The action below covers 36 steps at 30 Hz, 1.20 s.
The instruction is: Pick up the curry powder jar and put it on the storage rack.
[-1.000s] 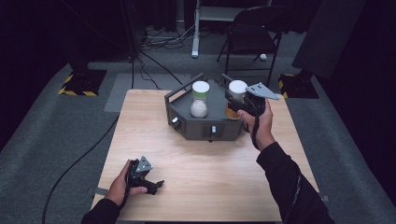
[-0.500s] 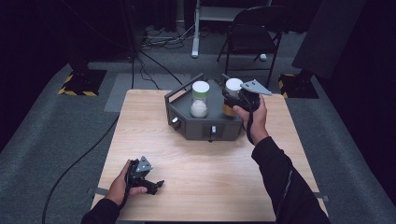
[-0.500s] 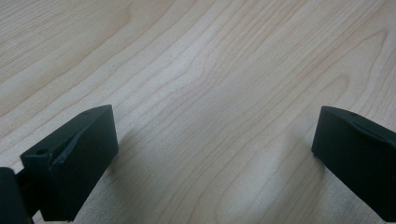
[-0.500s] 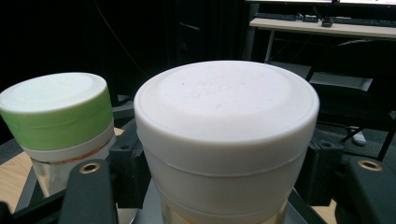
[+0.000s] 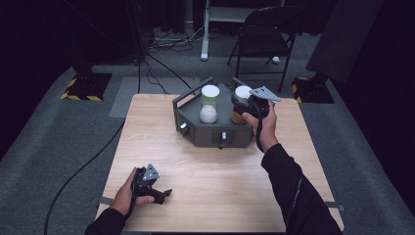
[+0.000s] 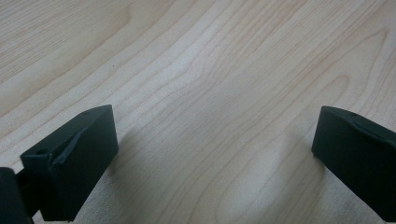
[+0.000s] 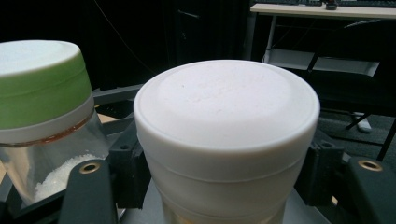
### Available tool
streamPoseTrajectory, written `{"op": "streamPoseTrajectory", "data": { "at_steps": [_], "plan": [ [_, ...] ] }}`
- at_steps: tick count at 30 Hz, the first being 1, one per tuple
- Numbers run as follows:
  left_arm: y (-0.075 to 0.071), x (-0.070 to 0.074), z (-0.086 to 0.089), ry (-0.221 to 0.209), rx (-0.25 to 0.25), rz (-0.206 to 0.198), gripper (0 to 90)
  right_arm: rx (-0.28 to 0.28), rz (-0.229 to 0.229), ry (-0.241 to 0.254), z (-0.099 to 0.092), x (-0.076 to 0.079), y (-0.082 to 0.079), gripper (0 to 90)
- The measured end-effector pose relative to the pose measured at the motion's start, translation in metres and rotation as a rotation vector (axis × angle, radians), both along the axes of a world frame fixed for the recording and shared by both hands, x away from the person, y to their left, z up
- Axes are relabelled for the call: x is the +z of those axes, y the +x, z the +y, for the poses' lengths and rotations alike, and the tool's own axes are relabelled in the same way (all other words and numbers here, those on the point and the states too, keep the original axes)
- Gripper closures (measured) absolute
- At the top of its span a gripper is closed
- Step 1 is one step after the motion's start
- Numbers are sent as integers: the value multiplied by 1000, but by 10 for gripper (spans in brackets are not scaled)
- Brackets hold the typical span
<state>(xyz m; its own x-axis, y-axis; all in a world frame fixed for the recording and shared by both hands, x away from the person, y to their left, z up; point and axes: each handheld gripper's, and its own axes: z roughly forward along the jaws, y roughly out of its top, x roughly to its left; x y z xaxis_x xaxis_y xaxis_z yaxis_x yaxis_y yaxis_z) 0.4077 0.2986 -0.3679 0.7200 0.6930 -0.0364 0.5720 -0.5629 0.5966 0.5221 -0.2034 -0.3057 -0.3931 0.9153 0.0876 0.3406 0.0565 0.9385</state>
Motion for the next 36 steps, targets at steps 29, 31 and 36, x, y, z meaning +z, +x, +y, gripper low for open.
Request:
{"op": "streamPoseTrajectory", "data": {
  "at_steps": [29, 31, 36],
  "plan": [
    [0, 0, 0, -1, 0, 0, 3, -56, -42, -84, 10, -7, -9, 139],
    [0, 0, 0, 0, 2, 3, 3, -54, -34, -98, 11, -5, -8, 107],
    [0, 0, -1, 0, 4, 5, 3, -23, -33, -115, 8, -4, -9, 107]
  ]
}}
